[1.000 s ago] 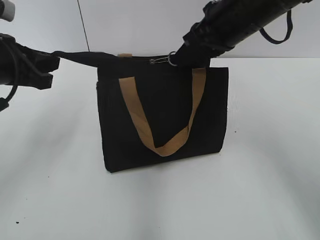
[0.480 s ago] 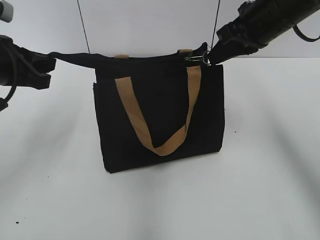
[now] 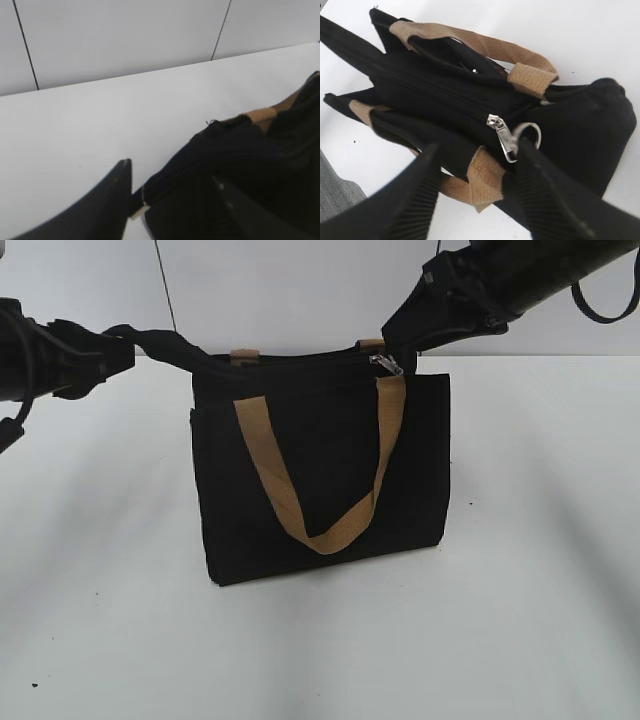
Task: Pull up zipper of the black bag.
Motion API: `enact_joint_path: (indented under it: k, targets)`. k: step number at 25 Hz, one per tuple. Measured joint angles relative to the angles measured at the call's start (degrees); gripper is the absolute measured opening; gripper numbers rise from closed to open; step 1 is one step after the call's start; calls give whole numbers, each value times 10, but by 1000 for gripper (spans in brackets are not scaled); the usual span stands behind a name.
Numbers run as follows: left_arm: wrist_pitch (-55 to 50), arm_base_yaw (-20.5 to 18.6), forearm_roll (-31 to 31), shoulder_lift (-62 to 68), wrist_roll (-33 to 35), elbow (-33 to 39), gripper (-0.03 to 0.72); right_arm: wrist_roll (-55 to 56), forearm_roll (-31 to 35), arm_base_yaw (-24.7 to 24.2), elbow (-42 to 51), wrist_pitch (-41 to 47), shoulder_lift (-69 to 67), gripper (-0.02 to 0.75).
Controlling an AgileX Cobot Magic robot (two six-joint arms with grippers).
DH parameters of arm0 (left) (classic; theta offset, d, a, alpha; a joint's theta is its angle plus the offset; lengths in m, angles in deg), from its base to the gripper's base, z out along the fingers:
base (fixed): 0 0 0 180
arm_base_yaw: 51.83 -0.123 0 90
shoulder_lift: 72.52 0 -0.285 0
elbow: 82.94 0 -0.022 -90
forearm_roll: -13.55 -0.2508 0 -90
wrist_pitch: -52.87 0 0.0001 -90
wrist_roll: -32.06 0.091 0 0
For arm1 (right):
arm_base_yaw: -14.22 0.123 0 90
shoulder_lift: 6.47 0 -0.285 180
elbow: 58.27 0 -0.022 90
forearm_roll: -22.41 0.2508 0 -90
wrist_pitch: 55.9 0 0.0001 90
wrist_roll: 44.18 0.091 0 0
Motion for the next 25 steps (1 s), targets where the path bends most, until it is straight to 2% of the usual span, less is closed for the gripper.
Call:
enact_joint_path:
  k: [2, 3, 5, 9, 12, 15, 20, 25]
  targets:
    - [0, -1, -13, 0, -64, 0, 421, 0, -2, 0, 0, 13, 9, 448]
    - [0, -1, -29, -1, -102, 0, 471, 5, -9, 0, 0, 20, 15, 494]
    - [1, -1, -85, -3, -180, 0, 518, 30, -30, 0, 0, 40, 29, 536]
    - [15, -1, -240, -21, -336, 0, 543, 95, -90, 0, 1, 78, 57, 557]
    - [24, -1, -352, -40, -414, 0, 547, 135, -125, 0, 2, 94, 77, 559]
    - [33, -1, -405, -57, -487, 0, 547, 162, -143, 0, 2, 99, 96, 559]
    - [46, -1, -418, -83, -523, 0, 547, 171, -147, 0, 2, 125, 120, 559]
    - [34, -1, -419, -102, -502, 0, 547, 172, -148, 0, 2, 166, 150, 560]
